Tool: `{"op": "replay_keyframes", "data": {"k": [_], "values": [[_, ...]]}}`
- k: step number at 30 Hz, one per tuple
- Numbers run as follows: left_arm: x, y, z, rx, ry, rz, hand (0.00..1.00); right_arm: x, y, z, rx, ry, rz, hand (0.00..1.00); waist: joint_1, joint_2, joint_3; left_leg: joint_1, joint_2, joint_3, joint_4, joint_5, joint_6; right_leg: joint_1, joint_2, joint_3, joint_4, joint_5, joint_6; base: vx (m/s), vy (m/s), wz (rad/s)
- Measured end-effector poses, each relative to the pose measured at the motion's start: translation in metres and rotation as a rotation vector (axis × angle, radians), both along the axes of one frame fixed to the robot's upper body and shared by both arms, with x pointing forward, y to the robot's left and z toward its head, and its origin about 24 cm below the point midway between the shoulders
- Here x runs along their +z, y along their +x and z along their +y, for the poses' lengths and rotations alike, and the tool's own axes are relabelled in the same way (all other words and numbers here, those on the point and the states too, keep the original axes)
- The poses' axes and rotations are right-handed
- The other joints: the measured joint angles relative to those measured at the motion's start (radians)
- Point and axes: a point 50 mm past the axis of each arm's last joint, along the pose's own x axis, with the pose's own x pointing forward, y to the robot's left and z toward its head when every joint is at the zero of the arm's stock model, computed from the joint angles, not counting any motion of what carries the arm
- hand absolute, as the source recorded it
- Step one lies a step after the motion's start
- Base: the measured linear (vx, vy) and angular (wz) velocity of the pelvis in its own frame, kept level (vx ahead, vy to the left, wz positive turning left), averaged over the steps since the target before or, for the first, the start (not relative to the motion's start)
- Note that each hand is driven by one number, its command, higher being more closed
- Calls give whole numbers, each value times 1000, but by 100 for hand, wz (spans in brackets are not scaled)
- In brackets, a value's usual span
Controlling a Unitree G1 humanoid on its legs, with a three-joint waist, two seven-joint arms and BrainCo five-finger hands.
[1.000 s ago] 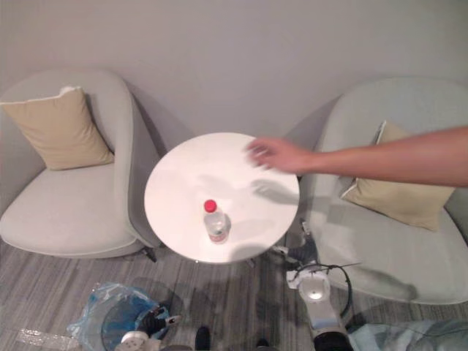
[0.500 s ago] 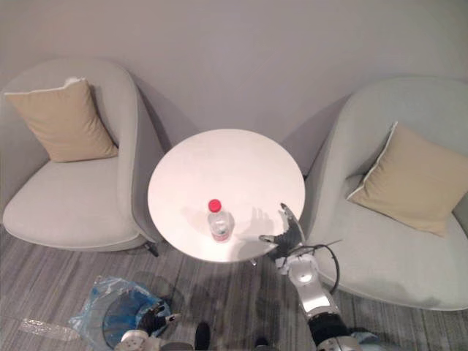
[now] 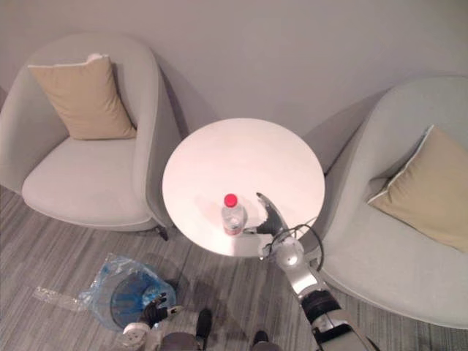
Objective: Gather rubbish on tea table into small bin, then transfer packed bag to large trash can.
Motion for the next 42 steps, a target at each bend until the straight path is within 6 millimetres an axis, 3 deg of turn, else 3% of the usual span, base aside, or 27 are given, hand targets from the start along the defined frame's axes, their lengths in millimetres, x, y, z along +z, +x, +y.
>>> {"op": "replay_keyframes", "data": {"k": [15, 16, 24, 31, 36, 42], "values": [[7, 14, -3, 14, -18, -59, 0, 23, 24, 29, 53, 16, -68, 0, 46, 12, 50, -50, -6, -37, 24, 0, 0, -30, -3, -5, 19, 0, 0, -6, -4, 9], [7, 15, -3, 9, -17, -61, 0, 24, 25, 35, 71, 18, -73, 100, 47, 12, 51, -62, -8, -41, 37, -1, 0, -33, -4, -5, 19, 0, 0, -7, -3, 13], [10, 24, -7, -8, -7, -83, 0, 32, 29, 63, 151, 21, -91, 100, 75, 19, 76, -64, -9, -43, 49, -1, 1, -32, -9, -2, 27, 0, 0, -20, -1, 2], [11, 24, -7, -9, -7, -87, 0, 33, 27, 66, 159, 53, -91, 100, 76, 18, 80, -64, -12, -45, 51, -1, 1, -32, -13, -1, 30, 0, 0, -15, 3, 0], [11, 24, -7, -17, -1, -83, 0, 36, 8, 50, 127, 112, -140, 100, 69, 18, 79, -61, -11, -44, 51, -1, 1, -31, -13, 2, 33, 0, 1, 1, -1, -1], [7, 19, -3, -19, 17, -46, 0, 27, -32, 22, 22, 210, -149, 100, 39, 5, 65, -21, -5, -8, 50, -9, 6, -13, -13, 61, 39, 0, 3, -8, 4, -19]]}}
